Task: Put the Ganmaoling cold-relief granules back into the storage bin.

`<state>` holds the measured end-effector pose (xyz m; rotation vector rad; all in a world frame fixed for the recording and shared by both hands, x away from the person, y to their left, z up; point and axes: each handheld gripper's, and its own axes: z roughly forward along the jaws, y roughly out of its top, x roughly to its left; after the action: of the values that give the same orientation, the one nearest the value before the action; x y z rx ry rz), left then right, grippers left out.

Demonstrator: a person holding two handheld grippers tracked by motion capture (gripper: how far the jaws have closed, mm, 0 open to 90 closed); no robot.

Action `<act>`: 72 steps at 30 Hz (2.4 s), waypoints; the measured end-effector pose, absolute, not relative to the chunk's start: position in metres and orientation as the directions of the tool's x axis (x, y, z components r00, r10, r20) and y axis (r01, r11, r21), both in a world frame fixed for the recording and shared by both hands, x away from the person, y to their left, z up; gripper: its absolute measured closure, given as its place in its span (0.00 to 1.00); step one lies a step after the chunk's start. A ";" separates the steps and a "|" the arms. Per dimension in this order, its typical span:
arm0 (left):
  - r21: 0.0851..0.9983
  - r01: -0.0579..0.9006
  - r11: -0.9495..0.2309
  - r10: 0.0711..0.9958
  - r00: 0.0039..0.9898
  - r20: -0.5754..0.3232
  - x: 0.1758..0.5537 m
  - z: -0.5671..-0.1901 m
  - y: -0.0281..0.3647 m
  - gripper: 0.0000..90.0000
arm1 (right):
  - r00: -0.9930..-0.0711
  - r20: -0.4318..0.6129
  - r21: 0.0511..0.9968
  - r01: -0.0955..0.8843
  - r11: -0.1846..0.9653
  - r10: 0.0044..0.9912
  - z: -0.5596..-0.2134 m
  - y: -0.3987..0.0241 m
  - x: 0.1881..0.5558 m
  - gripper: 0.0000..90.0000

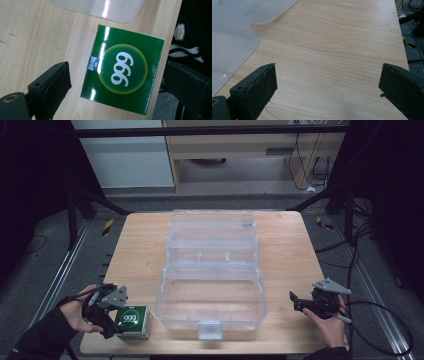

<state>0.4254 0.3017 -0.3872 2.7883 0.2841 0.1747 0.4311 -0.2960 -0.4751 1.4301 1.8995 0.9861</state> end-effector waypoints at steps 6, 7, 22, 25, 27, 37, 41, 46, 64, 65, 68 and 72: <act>0.313 0.170 -0.934 0.207 0.974 0.089 0.427 -0.396 0.298 0.07 | -0.278 -0.011 0.818 0.550 0.169 0.960 -0.476 -0.296 0.432 0.02; 0.313 0.170 -0.934 0.207 0.974 0.089 0.427 -0.396 0.298 0.06 | -0.278 -0.011 0.818 0.550 0.169 0.960 -0.476 -0.296 0.432 0.02; 0.284 0.158 -0.946 0.185 0.980 0.068 0.428 -0.417 0.293 0.06 | -0.287 -0.016 0.811 0.556 0.180 0.958 -0.477 -0.294 0.433 0.02; 0.274 0.156 -0.949 0.179 0.982 0.061 0.430 -0.425 0.291 0.06 | -0.287 -0.016 0.809 0.560 0.181 0.958 -0.477 -0.294 0.433 0.02; 0.275 0.163 -0.948 0.185 0.981 0.054 0.430 -0.426 0.290 0.05 | -0.287 -0.017 0.808 0.560 0.182 0.958 -0.478 -0.293 0.433 0.02; 0.261 0.151 -0.954 0.165 0.986 0.035 0.434 -0.436 0.287 0.06 | -0.290 -0.021 0.805 0.563 0.188 0.957 -0.478 -0.293 0.433 0.02; 0.260 0.141 -0.955 0.155 0.987 0.032 0.434 -0.437 0.287 0.08 | -0.290 -0.020 0.805 0.562 0.187 0.957 -0.478 -0.293 0.433 0.02; 0.272 0.139 -0.952 0.152 0.988 0.028 0.434 -0.435 0.289 0.13 | -0.290 -0.021 0.804 0.564 0.189 0.957 -0.478 -0.293 0.433 0.02; 0.370 0.147 -0.917 0.185 0.980 0.069 0.429 -0.405 0.295 0.16 | -0.292 -0.018 0.802 0.567 0.188 0.956 -0.478 -0.293 0.433 0.02; 0.378 0.145 -0.914 0.186 0.980 0.073 0.429 -0.402 0.296 0.16 | -0.292 -0.018 0.802 0.567 0.188 0.956 -0.478 -0.293 0.433 0.02; 0.391 0.140 -0.910 0.187 0.979 0.085 0.428 -0.391 0.296 0.16 | -0.293 -0.018 0.803 0.566 0.189 0.956 -0.478 -0.293 0.433 0.02; 0.412 0.136 -0.901 0.193 0.976 0.102 0.427 -0.377 0.298 0.16 | -0.295 -0.017 0.804 0.564 0.188 0.955 -0.478 -0.293 0.433 0.02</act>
<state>0.4267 0.2979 -0.3766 2.7101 0.2359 0.1954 0.4329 -0.2930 -0.4778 1.4176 1.9387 0.9633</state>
